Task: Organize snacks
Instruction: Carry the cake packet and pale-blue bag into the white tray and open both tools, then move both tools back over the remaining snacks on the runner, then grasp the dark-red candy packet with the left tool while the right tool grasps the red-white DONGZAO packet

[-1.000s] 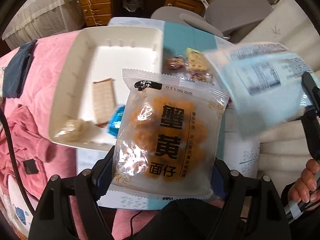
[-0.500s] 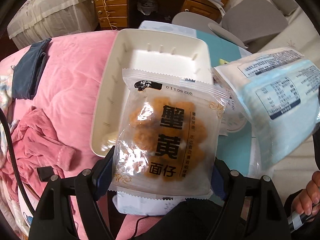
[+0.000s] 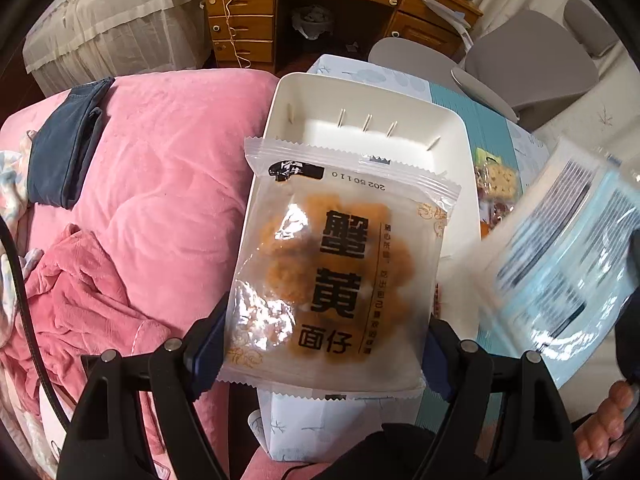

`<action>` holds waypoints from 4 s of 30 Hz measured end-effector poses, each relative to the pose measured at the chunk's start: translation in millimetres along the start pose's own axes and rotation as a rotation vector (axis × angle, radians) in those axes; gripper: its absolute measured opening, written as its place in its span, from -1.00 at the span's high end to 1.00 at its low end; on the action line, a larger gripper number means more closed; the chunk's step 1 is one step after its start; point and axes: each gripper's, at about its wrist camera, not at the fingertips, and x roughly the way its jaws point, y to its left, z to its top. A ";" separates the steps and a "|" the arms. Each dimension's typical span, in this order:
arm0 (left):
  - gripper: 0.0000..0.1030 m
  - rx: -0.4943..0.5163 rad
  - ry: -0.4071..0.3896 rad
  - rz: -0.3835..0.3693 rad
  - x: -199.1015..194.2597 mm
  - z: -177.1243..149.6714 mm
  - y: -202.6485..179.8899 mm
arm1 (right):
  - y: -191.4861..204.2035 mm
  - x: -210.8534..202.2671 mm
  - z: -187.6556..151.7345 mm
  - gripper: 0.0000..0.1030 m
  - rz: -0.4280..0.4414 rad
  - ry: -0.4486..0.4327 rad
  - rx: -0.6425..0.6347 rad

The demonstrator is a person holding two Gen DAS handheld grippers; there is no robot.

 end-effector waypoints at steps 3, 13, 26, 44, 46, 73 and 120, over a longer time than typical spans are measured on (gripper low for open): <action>-0.56 -0.003 -0.008 -0.006 3.2 3.6 -0.2 | -3.2 5.9 -5.2 0.70 -0.023 0.025 0.011; -0.66 0.013 -0.070 0.007 -2.1 -2.2 -17.6 | -9.6 11.9 -5.7 0.20 -0.015 0.090 0.012; -0.73 -0.043 -0.160 0.044 -19.5 -7.5 -50.5 | -34.0 -25.3 9.6 0.00 -0.048 0.124 -0.013; -0.73 -0.001 -0.198 -0.021 -12.3 -16.5 -186.3 | -113.5 -107.6 56.7 -0.32 -0.166 0.131 -0.019; -0.73 0.006 -0.202 -0.028 -9.3 -18.9 -201.3 | -121.3 -113.9 61.8 -0.36 -0.179 0.134 -0.022; -0.73 0.153 -0.176 -0.139 73.8 -31.6 -358.5 | -197.7 -105.3 147.7 -0.70 -0.510 0.239 -0.419; -0.23 0.617 -0.239 -0.089 241.5 0.6 -443.3 | -333.3 2.7 139.1 -0.46 -0.288 0.374 -0.529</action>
